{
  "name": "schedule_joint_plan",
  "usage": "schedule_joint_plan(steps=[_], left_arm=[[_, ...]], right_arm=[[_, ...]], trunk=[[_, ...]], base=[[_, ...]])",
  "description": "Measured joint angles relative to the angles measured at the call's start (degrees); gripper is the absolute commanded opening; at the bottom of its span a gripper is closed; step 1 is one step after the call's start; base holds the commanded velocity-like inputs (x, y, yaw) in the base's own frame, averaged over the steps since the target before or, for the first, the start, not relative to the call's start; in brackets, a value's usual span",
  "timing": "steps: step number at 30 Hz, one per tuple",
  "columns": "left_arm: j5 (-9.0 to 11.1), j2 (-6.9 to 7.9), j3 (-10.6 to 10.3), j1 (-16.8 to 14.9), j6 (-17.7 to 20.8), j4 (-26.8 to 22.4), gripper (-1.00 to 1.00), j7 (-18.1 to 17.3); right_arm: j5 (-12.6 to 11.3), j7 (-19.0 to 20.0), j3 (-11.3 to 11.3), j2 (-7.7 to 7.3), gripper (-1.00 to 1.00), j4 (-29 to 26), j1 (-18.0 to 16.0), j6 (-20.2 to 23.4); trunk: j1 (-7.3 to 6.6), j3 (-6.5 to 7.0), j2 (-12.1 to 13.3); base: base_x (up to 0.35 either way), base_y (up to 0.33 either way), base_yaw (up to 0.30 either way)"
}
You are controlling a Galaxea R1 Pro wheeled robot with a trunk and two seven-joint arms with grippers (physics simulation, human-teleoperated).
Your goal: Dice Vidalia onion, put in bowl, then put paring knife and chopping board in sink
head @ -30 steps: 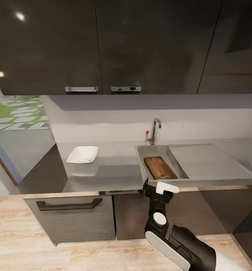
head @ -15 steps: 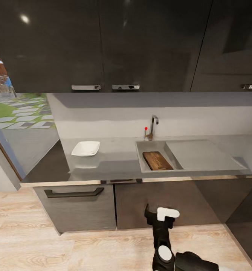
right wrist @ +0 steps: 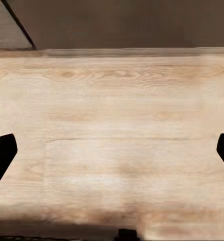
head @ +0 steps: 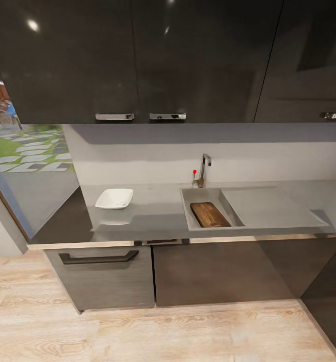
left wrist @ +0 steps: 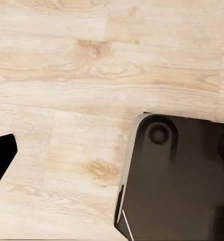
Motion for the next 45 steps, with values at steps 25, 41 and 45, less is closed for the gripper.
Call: schedule_joint_plan(steps=[25, 41, 45], left_arm=[[1.5, 0.26, 0.2, -0.9, 11.7, -0.5, 1.0, 0.1], [1.3, 1.18, 0.0, -3.5, 21.8, 0.6, 1.0, -0.2], [1.3, 1.23, 0.0, -3.5, 21.5, 4.6, 1.0, -0.3]], right_arm=[[-9.3, -0.1, 0.3, 0.17, 1.0, 5.7, 17.2, 8.3], [-12.2, 0.1, -0.2, 3.61, 1.0, 10.6, 17.7, 19.6], [-12.2, 0.1, -0.2, 3.62, 1.0, 10.8, 17.7, 19.1]], trunk=[[0.0, 1.87, 0.0], [0.0, 3.35, 0.0], [0.0, 3.73, 0.0]], base=[[0.0, 0.0, 0.0], [0.0, 0.0, 0.0], [0.0, 0.0, 0.0]])
